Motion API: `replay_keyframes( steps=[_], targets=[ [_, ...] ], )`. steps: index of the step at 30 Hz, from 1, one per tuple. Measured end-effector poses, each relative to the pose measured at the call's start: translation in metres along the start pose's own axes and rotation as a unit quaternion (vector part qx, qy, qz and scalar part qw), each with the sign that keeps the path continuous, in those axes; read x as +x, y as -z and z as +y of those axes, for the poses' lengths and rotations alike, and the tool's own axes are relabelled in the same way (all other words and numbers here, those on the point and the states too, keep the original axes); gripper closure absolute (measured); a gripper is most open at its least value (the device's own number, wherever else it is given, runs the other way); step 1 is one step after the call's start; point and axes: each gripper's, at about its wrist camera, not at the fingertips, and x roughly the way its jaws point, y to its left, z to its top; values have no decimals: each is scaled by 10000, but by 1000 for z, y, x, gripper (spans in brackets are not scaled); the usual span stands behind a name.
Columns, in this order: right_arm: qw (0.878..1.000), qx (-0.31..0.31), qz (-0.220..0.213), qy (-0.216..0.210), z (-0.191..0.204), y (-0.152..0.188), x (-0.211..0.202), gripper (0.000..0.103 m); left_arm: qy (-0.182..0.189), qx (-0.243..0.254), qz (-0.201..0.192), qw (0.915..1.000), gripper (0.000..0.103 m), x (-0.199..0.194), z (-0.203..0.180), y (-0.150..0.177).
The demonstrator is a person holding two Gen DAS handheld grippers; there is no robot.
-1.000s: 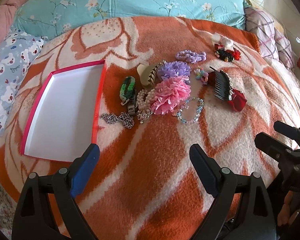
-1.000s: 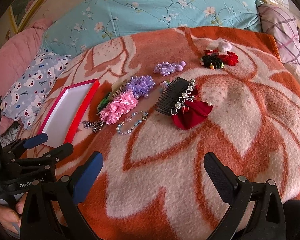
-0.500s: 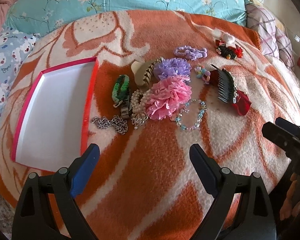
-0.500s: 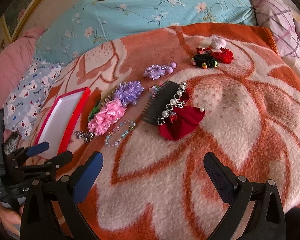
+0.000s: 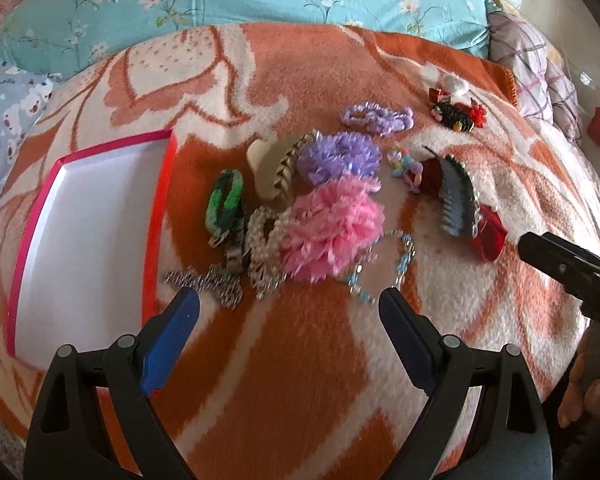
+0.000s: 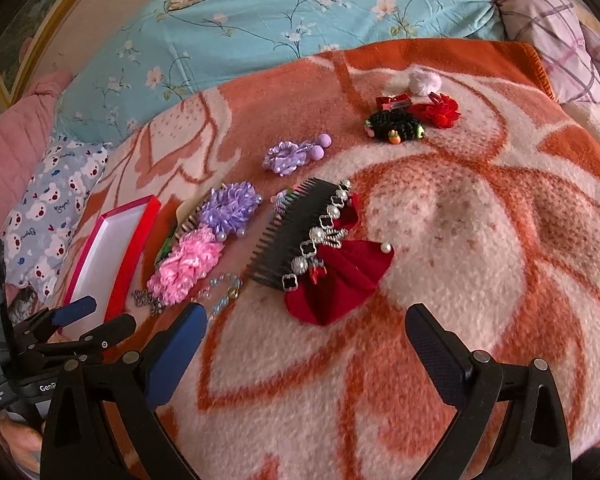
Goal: Organize jewelry
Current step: 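Grasp the pink flower scrunchie with the left gripper while the right grasps the black pearl comb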
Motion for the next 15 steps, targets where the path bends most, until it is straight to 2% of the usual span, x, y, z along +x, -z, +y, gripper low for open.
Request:
replay_keyframes(
  steps=[4,12,13,14,15],
  targets=[
    [9999,82,77,-47,-1,-12,14,10,119,79,-86,9999,11,8,-2,-14],
    [9985,326,435,30,-5,-32,60,21,470,-78,185,9987,13,46,0,-27],
    [9982,355,477,74,-6,-32,65,22,524,-87,202,9984,15,50,0,-28],
    [9981,371,486,104,-6,-33,69,22,558,-98,243,9981,24,54,0,-28],
    [9979,402,501,97,-7,-34,72,22,616,-111,299,9976,39,58,1,-28]
  ],
)
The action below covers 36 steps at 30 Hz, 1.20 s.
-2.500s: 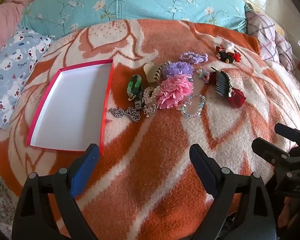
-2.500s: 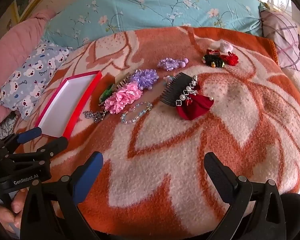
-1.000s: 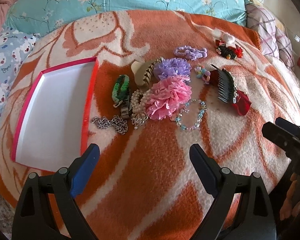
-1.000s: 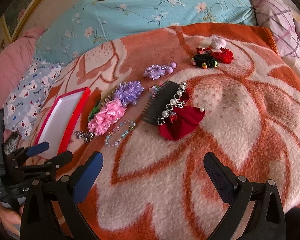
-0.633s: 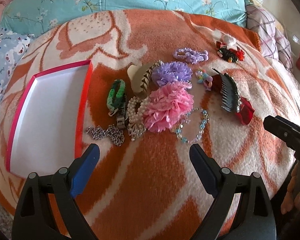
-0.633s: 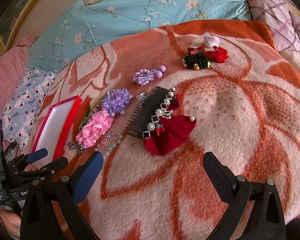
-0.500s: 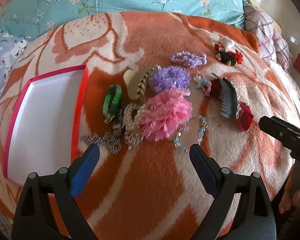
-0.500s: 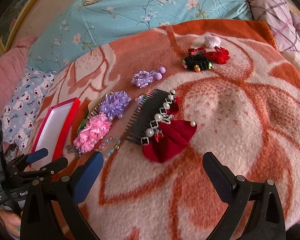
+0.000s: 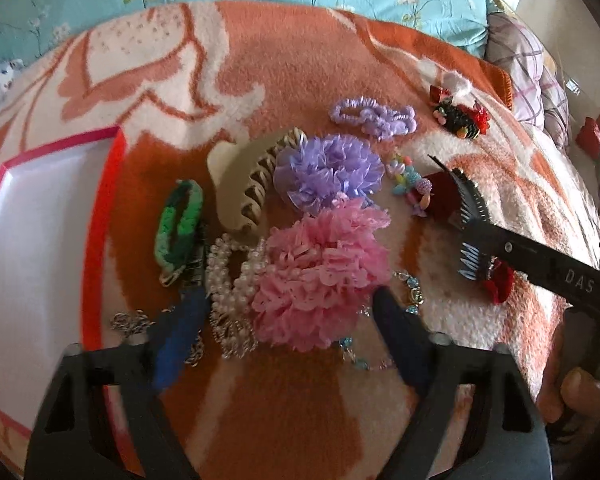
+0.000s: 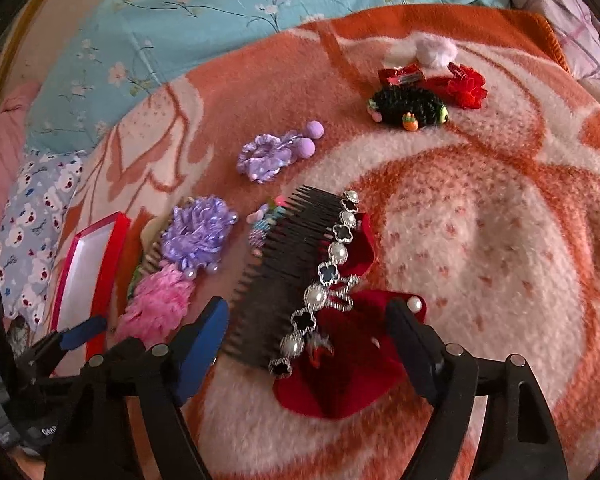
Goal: Organize jewelry
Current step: 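Grasp the pink flower scrunchie with the left gripper while the right grasps the black pearl comb, then carry the pink scrunchie and black comb over the white box with both grippers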
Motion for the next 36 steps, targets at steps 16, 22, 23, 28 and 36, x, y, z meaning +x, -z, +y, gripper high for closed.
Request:
replay_keyframes(
  steps=[16,22,23,28,36],
  targets=[
    [9996,186,-230,-3,-9,-10,1,79,338,-18,-103,9994,87,-10,7,3],
    [9982,179,-510,-267,-8,-8,-22,89,423,-99,-300,9986,88,-32,15,5],
    [9979,134,-567,-297,-6,-8,-26,89,436,-116,-331,9984,88,-35,16,5],
    [9958,-10,-667,-622,11,-7,-39,89,409,-243,-521,9975,88,-53,30,5],
    [9896,-621,-386,-1235,80,0,-19,89,185,-582,-692,9957,88,-72,72,10]
  ],
)
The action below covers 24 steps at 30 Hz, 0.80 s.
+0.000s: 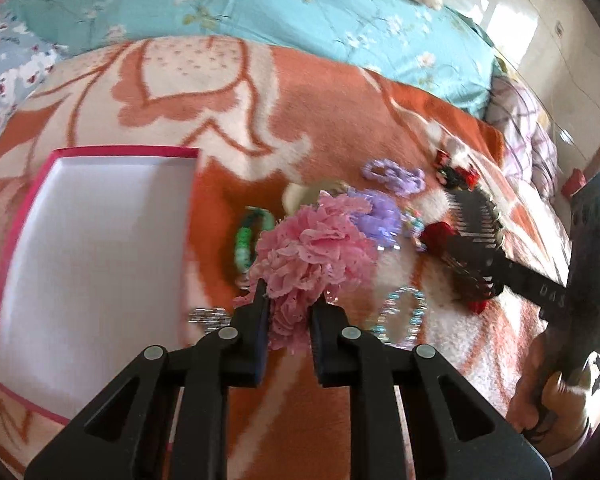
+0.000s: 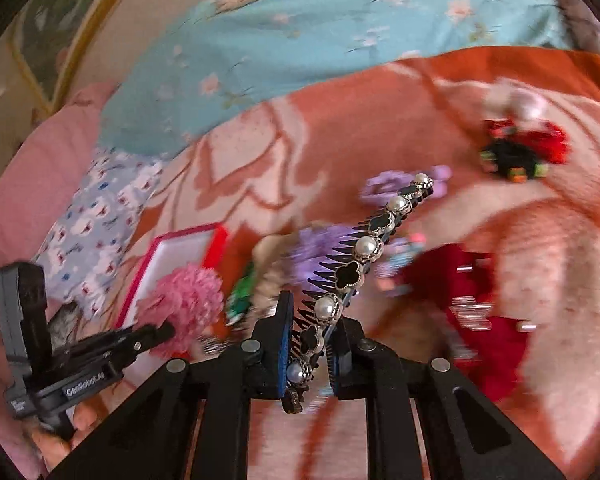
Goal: Organize jewelry
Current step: 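Carry the pink scrunchie and black comb over the white box with both grippers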
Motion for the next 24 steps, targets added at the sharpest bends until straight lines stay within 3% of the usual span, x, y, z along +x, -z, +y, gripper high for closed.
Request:
replay_keyframes(
  steps=[9,16,24],
  targets=[
    [9948,-573,291,-790,73,7,53,89,-434,-520,-171,9976,88,-11,68,-7],
    [9830,-997,480,-1462,131,0,108,89,-850,-1002,-231,9911,88,-4,129,-18],
    [9725,-1336,923,-1666,172,-5,180,89,-1194,-1287,-131,9844,88,24,182,-39]
  ],
)
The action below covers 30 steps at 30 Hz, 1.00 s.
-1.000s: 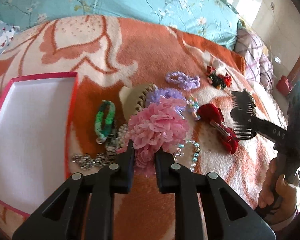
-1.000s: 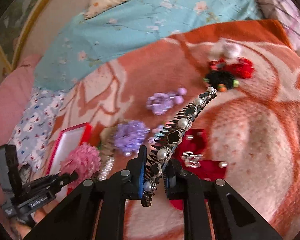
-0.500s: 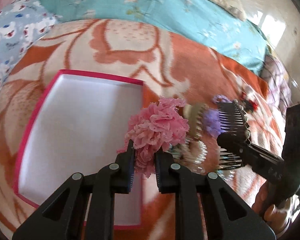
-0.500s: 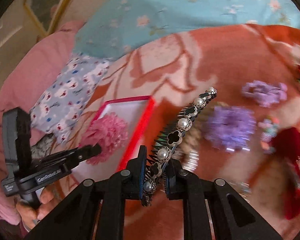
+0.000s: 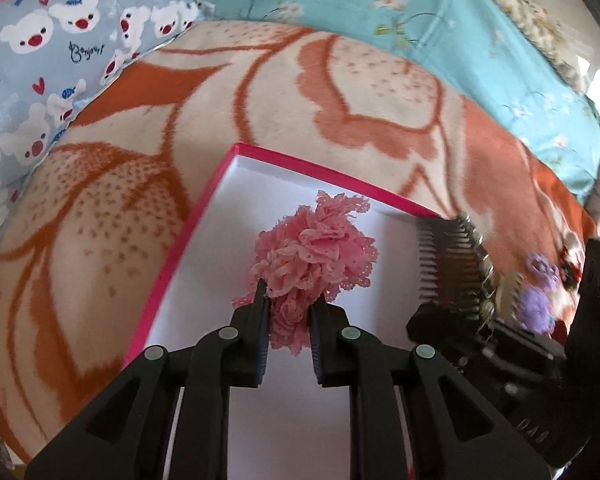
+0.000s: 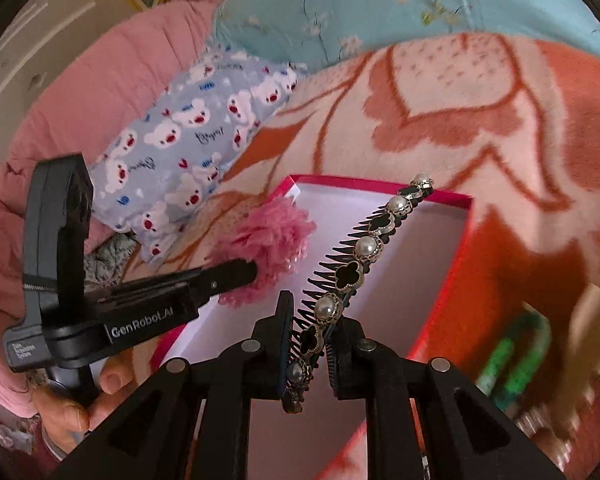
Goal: Organize jewelry
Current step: 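Carry the pink scrunchie and black comb over the white box with both grippers, then open the left gripper over the box while the right releases the comb inside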
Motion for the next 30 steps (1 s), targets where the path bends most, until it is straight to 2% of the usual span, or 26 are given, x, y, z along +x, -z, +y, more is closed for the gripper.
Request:
replay_keyframes(
  steps=[7,11,14,22,24,26,28,30],
  targets=[
    [9992,46,356,177,-14,-10,39,89,-200,-49,74,9998,88,31,6,-20],
    [9990,-4,382,224,-16,-14,39,84,-246,-27,142,9996,88,43,4,-21],
    [9988,20,402,280,-19,-13,39,87,-300,2,202,9993,88,50,2,-21],
    [9983,7,441,375,-19,-15,39,85,-325,83,211,9992,85,52,-1,-20],
    [9982,16,470,384,-18,-16,39,78,-303,99,235,9992,77,53,-1,-20],
    [9982,5,465,376,-16,-16,37,63,-262,111,275,9992,70,53,0,-19],
    [9983,-36,429,394,-15,-16,32,56,-270,146,314,9990,64,52,0,-18],
    [9982,-54,403,444,-14,-15,26,56,-280,154,341,9989,53,50,0,-17]
  ],
)
